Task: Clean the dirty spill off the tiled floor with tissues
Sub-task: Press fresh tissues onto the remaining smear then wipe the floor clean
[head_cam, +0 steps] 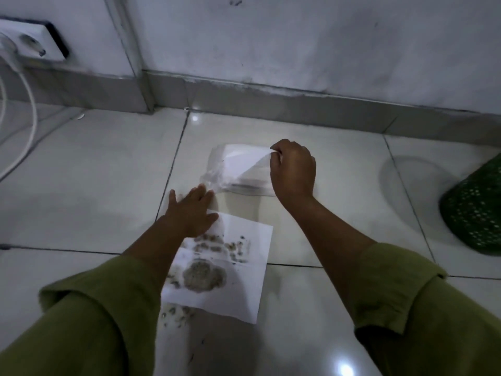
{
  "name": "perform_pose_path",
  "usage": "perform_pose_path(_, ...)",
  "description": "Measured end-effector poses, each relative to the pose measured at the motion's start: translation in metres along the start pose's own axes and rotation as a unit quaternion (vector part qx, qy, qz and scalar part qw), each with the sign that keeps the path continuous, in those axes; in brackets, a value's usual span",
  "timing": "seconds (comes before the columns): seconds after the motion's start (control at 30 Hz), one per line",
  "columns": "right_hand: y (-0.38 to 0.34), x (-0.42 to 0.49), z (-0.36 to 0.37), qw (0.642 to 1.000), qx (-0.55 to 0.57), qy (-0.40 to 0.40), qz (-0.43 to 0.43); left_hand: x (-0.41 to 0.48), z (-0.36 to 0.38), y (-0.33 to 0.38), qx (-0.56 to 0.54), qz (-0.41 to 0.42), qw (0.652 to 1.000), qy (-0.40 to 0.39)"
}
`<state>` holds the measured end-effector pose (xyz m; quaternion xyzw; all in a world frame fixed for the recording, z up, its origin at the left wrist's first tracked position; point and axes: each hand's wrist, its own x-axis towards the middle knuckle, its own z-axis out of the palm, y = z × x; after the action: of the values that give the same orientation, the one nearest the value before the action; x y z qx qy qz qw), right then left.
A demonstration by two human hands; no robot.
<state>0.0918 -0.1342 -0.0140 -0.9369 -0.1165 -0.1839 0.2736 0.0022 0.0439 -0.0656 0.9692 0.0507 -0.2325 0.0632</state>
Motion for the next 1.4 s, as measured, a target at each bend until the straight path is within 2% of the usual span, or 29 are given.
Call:
perform_pose_path(0.07, -0.006, -0.002, -0.007, 1.000, 0.011, 0.016, -0.013, -0.005, -0.009, -0.004, -0.018, 0.004, 1.000, 0.003)
perform_pose_path(0.17, -0.018, -0.007, -0.020, 0.999, 0.016, 0.029, -0.030, -0.019, -0.013, -0.007, -0.087, 0.010, 0.991, 0.102)
perform_pose_path(0.23, -0.029, -0.015, -0.027, 0.998, 0.018, 0.031, -0.048, -0.029, -0.016, -0.005, -0.195, 0.004, 0.966, 0.170)
perform_pose_path(0.3, -0.039, -0.025, -0.031, 0.997, 0.020, 0.032, -0.069, -0.038, -0.023, 0.000, -0.326, -0.024, 0.926, 0.190)
perform_pose_path(0.37, -0.051, -0.038, -0.035, 0.995, 0.020, 0.028, -0.089, -0.050, -0.033, 0.007, -0.494, -0.066, 0.854, 0.153)
perform_pose_path(0.43, -0.060, -0.053, -0.037, 0.995, 0.023, 0.015, -0.100, -0.063, -0.044, 0.012, -0.658, -0.102, 0.742, 0.073)
perform_pose_path(0.5, -0.067, -0.069, -0.040, 0.994, 0.021, -0.002, -0.110, -0.075, -0.048, 0.010, -0.750, -0.109, 0.652, 0.005)
perform_pose_path(0.57, -0.069, -0.083, -0.039, 0.993, 0.016, -0.014, -0.119, -0.083, -0.048, 0.009, -0.792, -0.105, 0.602, -0.005)
perform_pose_path(0.67, -0.076, -0.104, -0.040, 0.990, 0.015, -0.042, -0.133, -0.094, -0.046, 0.001, -0.816, -0.122, 0.562, 0.066)
perform_pose_path(0.73, -0.079, -0.117, -0.038, 0.987, 0.011, -0.067, -0.146, -0.098, -0.041, -0.009, -0.801, -0.144, 0.572, 0.102)
perform_pose_path(0.87, -0.082, -0.145, -0.031, 0.978, 0.001, -0.118, -0.174, -0.115, -0.022, -0.031, -0.692, -0.176, 0.686, 0.139)
perform_pose_path(0.93, -0.083, -0.160, -0.024, 0.972, -0.004, -0.141, -0.186, -0.125, -0.010, -0.043, -0.648, -0.180, 0.727, 0.140)
perform_pose_path(1.1, -0.086, -0.197, -0.007, 0.962, 0.000, -0.188, -0.199, -0.142, 0.023, -0.070, -0.579, -0.201, 0.782, 0.112)
perform_pose_path(1.3, -0.080, -0.227, 0.002, 0.940, 0.021, -0.274, -0.200, -0.145, 0.045, -0.081, -0.415, -0.171, 0.889, 0.093)
perform_pose_path(1.4, -0.079, -0.226, -0.001, 0.939, 0.047, -0.303, -0.153, -0.142, 0.051, -0.083, -0.310, -0.150, 0.932, 0.108)
